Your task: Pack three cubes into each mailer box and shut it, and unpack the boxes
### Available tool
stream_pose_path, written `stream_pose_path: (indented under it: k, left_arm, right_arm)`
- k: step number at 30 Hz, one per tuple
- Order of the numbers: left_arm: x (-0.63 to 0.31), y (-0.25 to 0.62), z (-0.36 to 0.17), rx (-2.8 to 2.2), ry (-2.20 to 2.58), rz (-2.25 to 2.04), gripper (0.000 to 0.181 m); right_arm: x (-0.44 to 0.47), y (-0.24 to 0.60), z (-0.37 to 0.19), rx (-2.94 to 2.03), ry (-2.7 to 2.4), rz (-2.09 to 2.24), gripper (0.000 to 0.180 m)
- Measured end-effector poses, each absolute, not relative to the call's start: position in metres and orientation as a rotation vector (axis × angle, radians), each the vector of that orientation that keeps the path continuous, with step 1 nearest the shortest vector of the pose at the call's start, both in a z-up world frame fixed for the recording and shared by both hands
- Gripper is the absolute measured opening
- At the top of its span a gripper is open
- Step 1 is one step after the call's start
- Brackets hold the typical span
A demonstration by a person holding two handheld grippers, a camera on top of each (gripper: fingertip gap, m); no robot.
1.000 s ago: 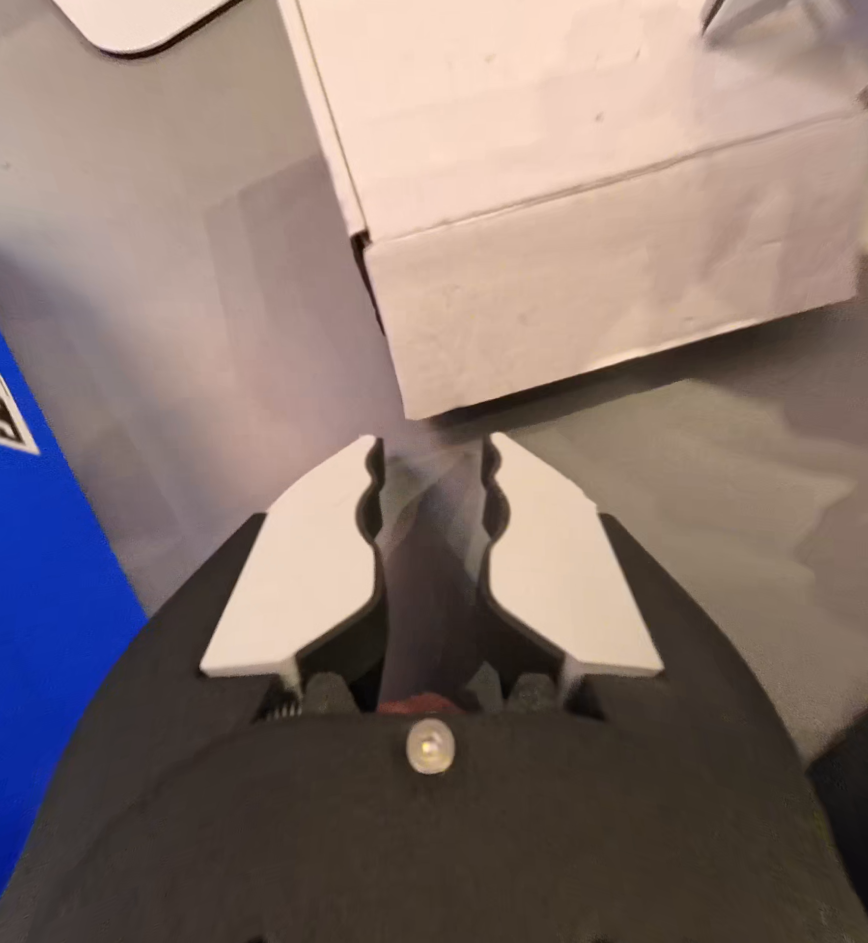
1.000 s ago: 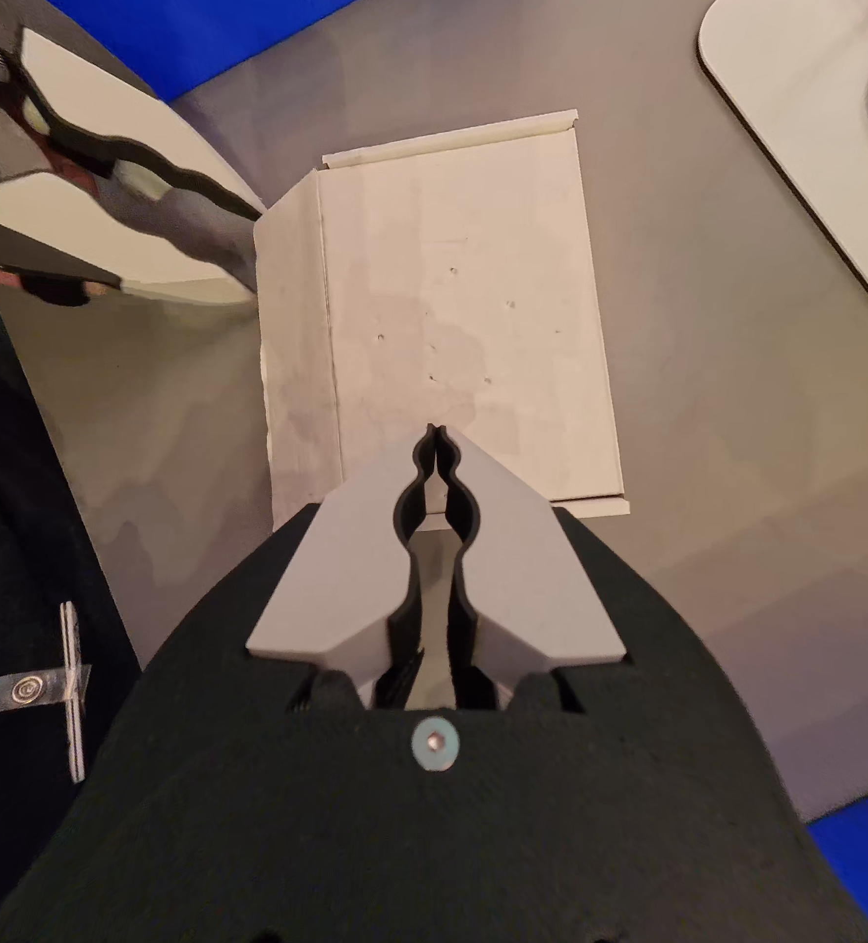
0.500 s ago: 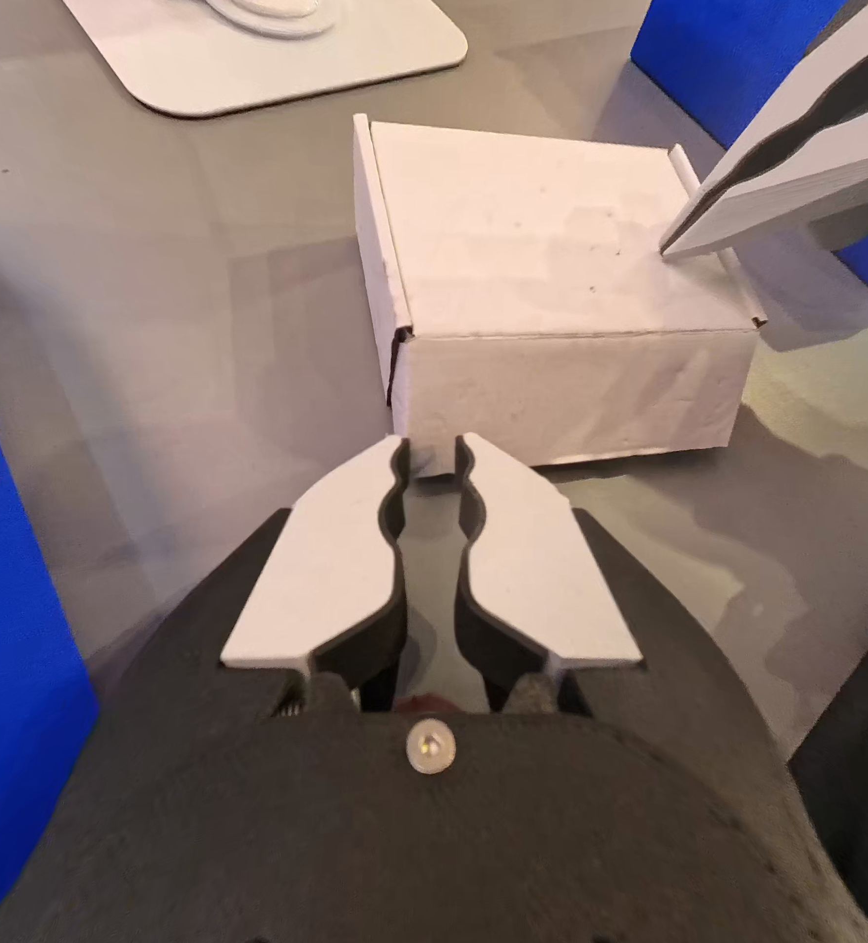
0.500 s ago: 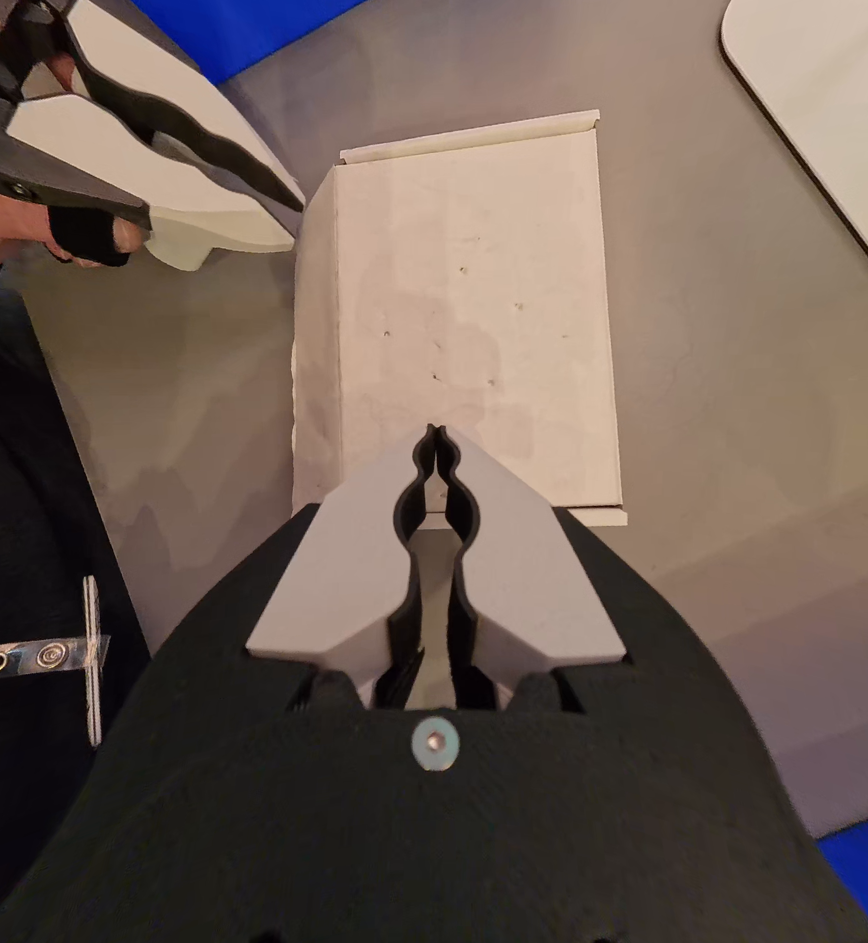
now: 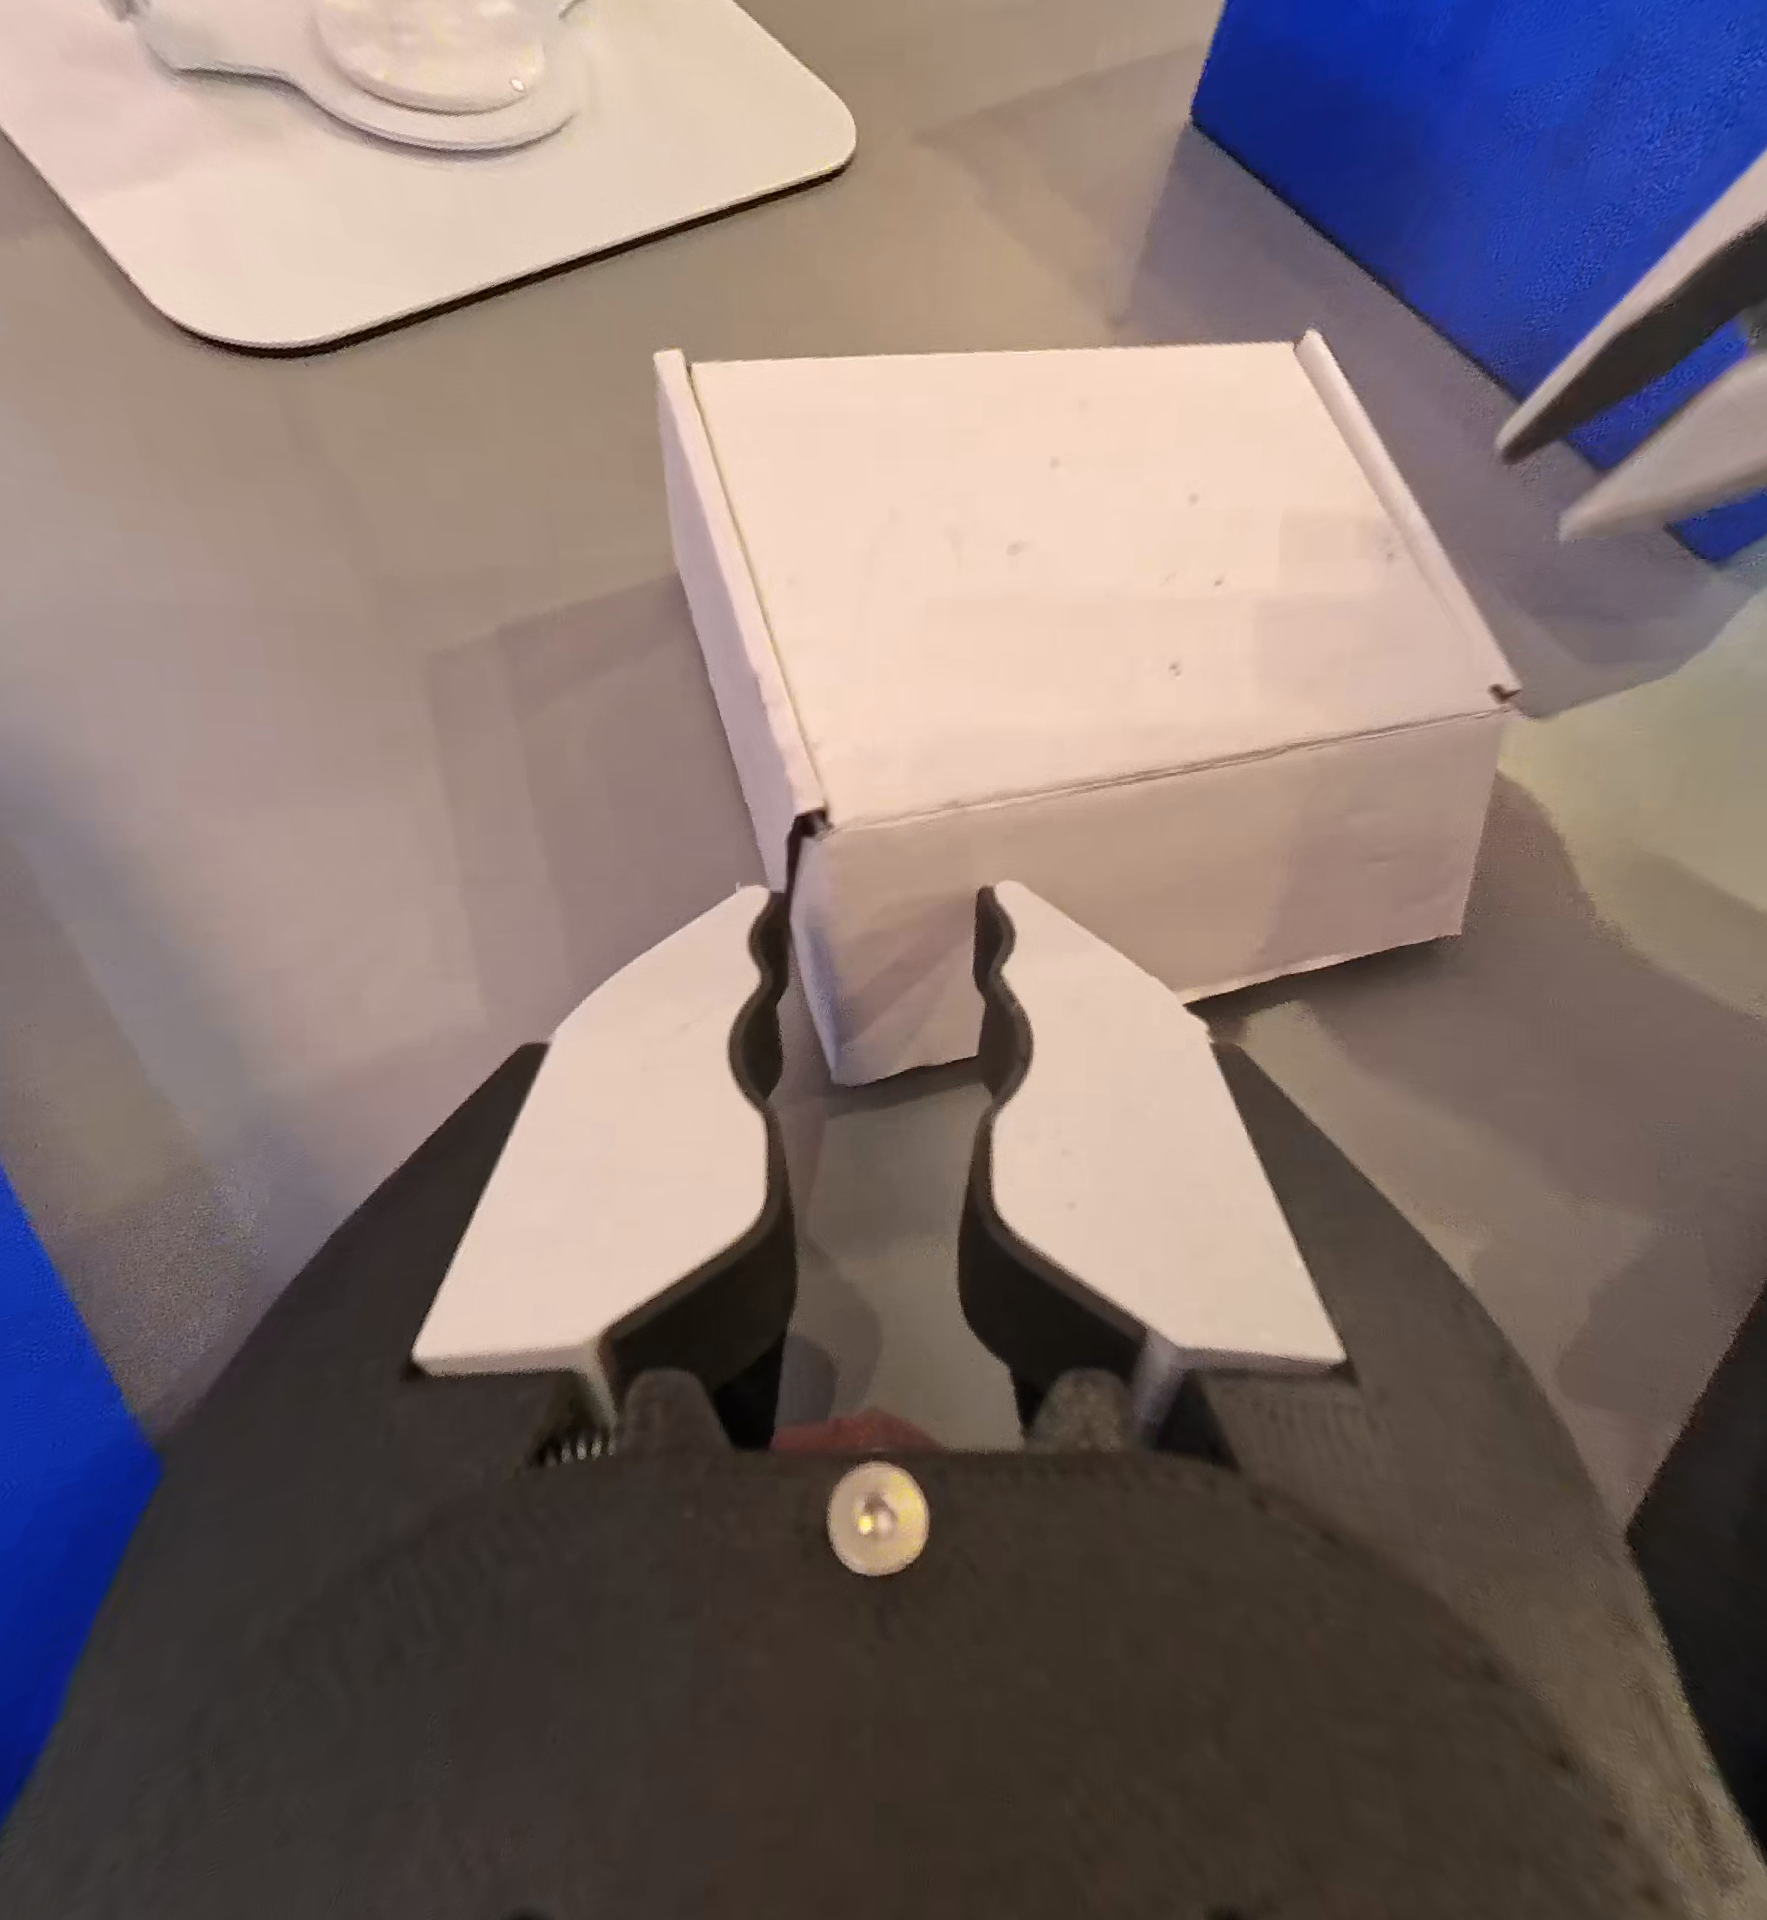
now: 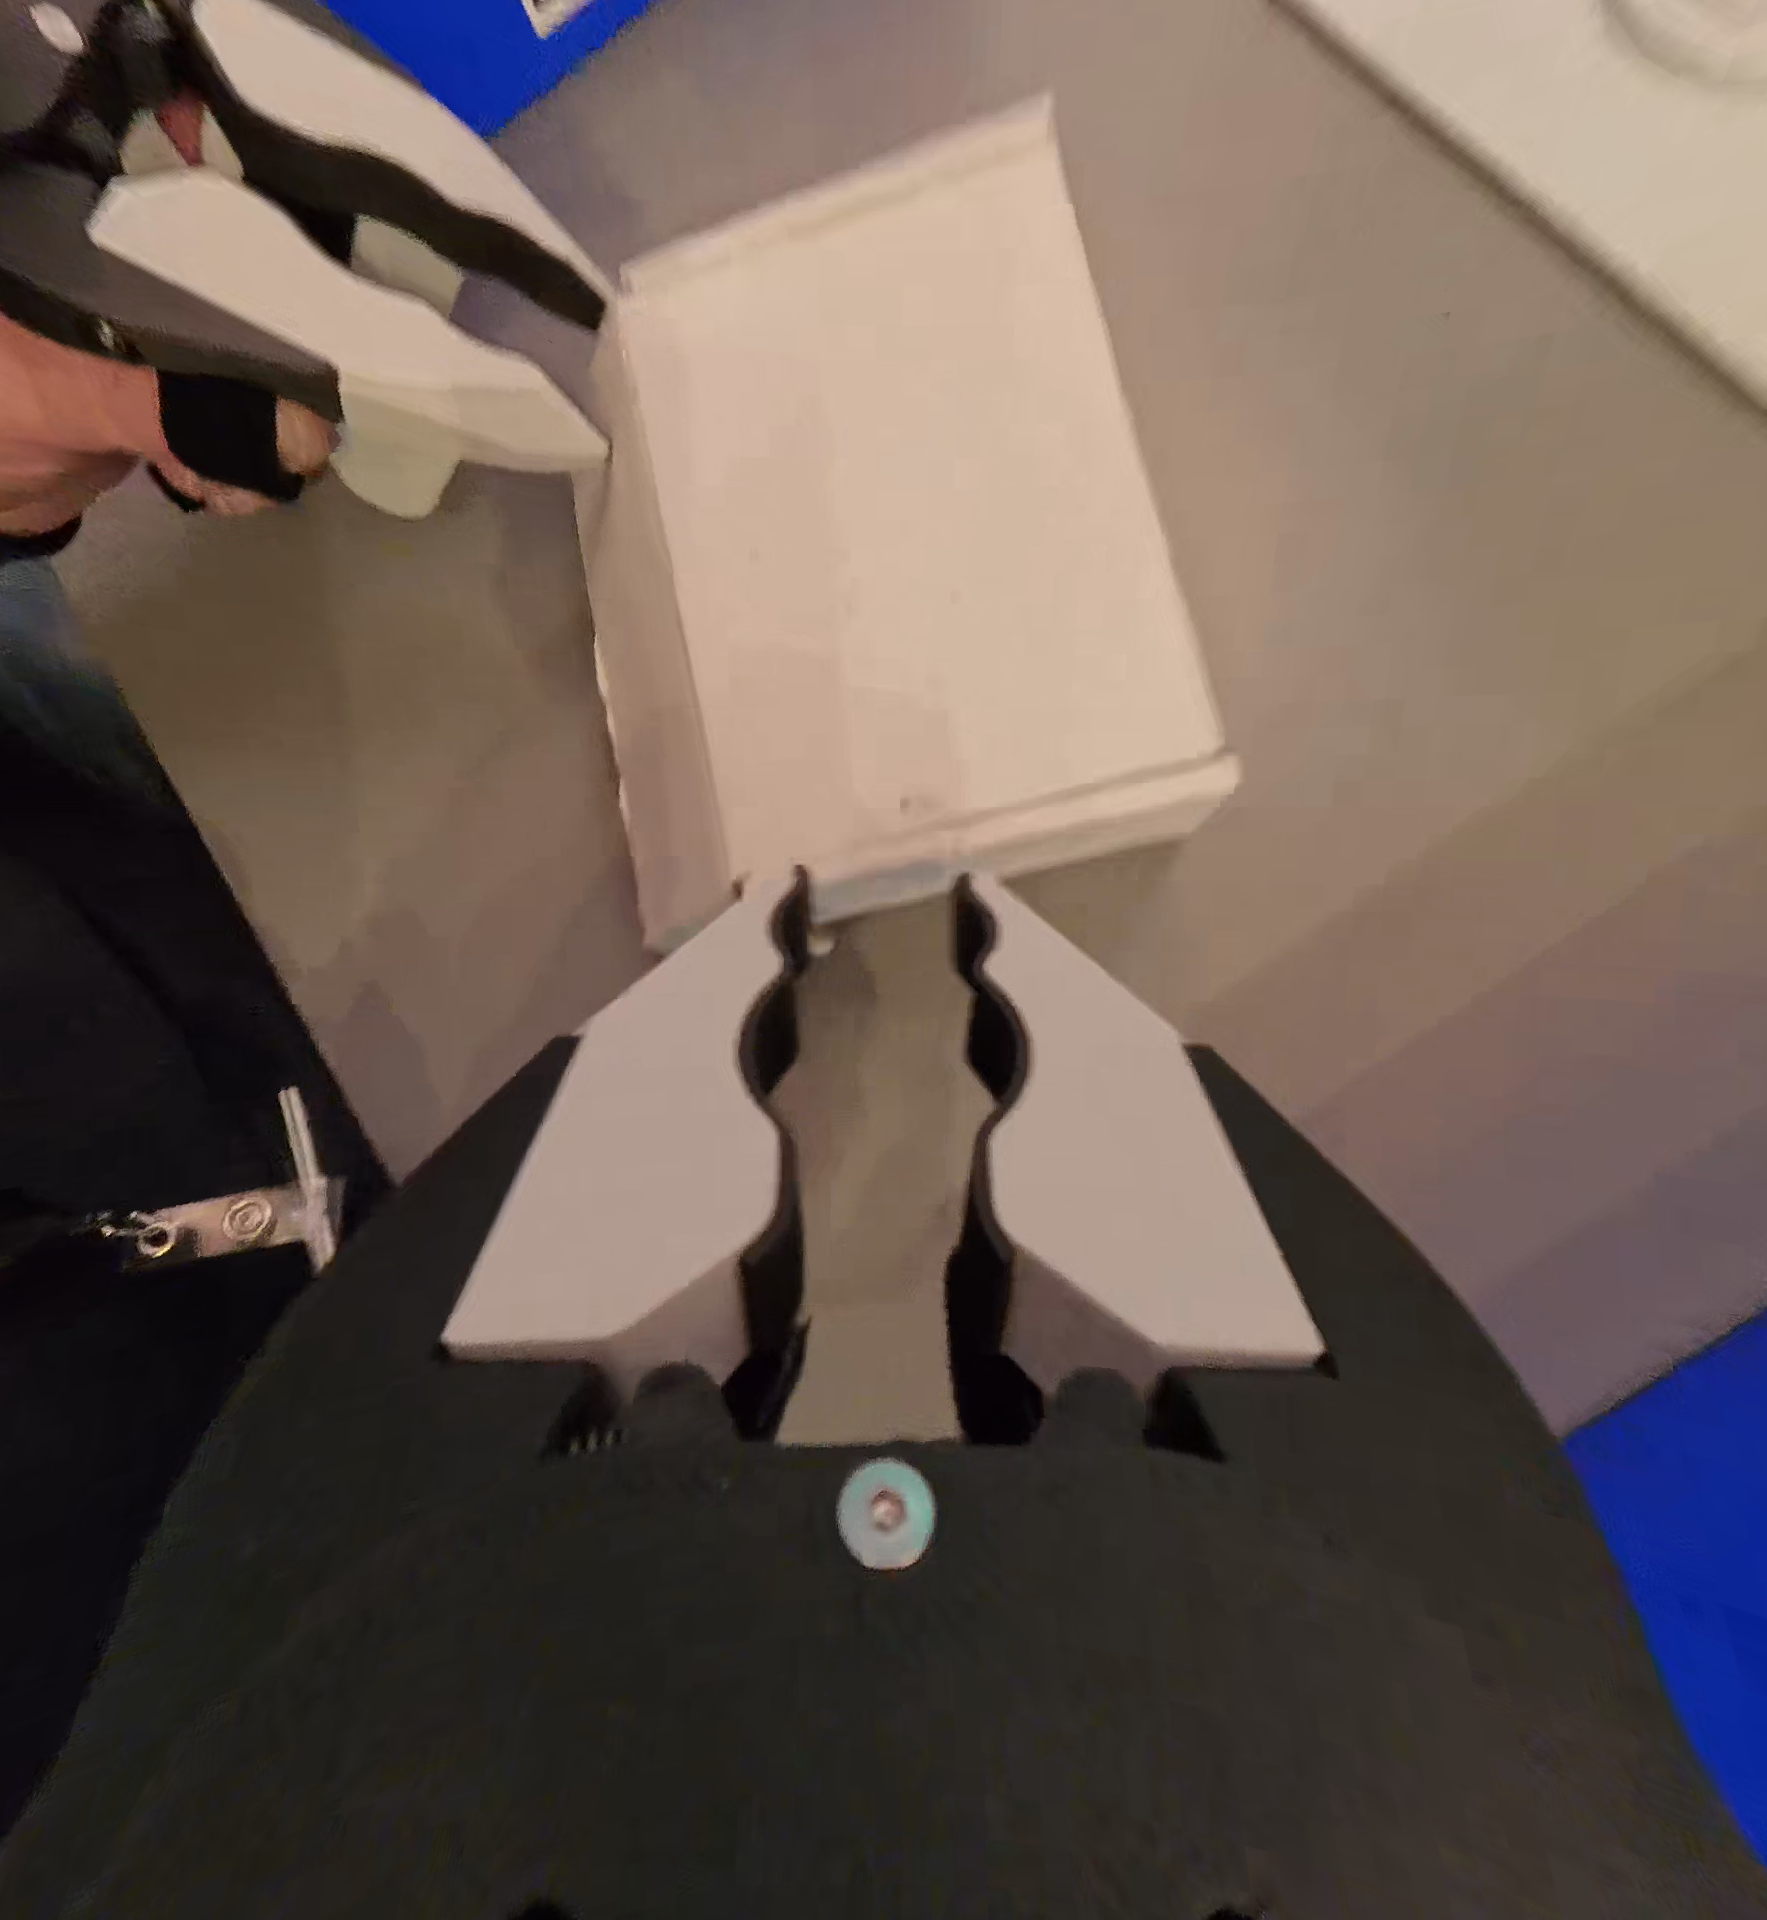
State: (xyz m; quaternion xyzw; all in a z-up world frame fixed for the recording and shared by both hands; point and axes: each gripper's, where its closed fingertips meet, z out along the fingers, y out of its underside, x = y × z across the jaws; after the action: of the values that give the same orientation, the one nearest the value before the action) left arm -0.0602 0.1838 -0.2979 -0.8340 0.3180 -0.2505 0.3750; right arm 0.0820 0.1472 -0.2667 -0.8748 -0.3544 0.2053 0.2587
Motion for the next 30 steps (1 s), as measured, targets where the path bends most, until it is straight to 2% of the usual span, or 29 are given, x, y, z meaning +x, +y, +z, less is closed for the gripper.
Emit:
stream_pose_path:
  k: [1,4,7,11,15,20,24,27,30]
  left_arm:
    - [-0.058,0.183,-0.298,-2.138,0.834,-0.659,0.032]
    - [-0.051,0.182,-0.298,-2.158,0.856,-0.705,0.031]
    - [-0.046,0.179,-0.299,-2.175,0.878,-0.710,0.030]
    - [-0.045,0.179,-0.299,-2.186,0.854,-0.691,0.033]
    - [-0.045,0.179,-0.300,-2.189,0.840,-0.675,0.035]
    - [-0.045,0.176,-0.301,-2.196,0.840,-0.661,0.036]
    - [-0.045,0.164,-0.302,-2.217,0.851,-0.634,0.032]
    - [-0.047,0.153,-0.301,-2.229,0.853,-0.672,0.026]
    - [-0.051,0.158,-0.298,-2.233,0.867,-0.654,0.036]
  right_arm:
    - [0.082,0.137,-0.276,-2.418,-0.943,0.589,0.041]
    - [0.071,0.112,-0.295,-2.477,-0.923,0.701,0.060]
    - [0.063,0.108,-0.312,-2.486,-0.946,0.659,0.071]
    - [0.064,0.117,-0.319,-2.470,-0.936,0.599,0.043]
    - [0.060,0.111,-0.319,-2.506,-0.891,0.717,0.036]
    - [0.059,0.108,-0.314,-2.530,-0.707,0.949,0.033]
    - [0.068,0.110,-0.314,-2.535,-0.711,0.925,0.033]
    - [0.073,0.113,-0.316,-2.513,-0.744,0.873,0.042]
    - [0.066,0.110,-0.318,-2.492,-0.800,0.865,0.044]
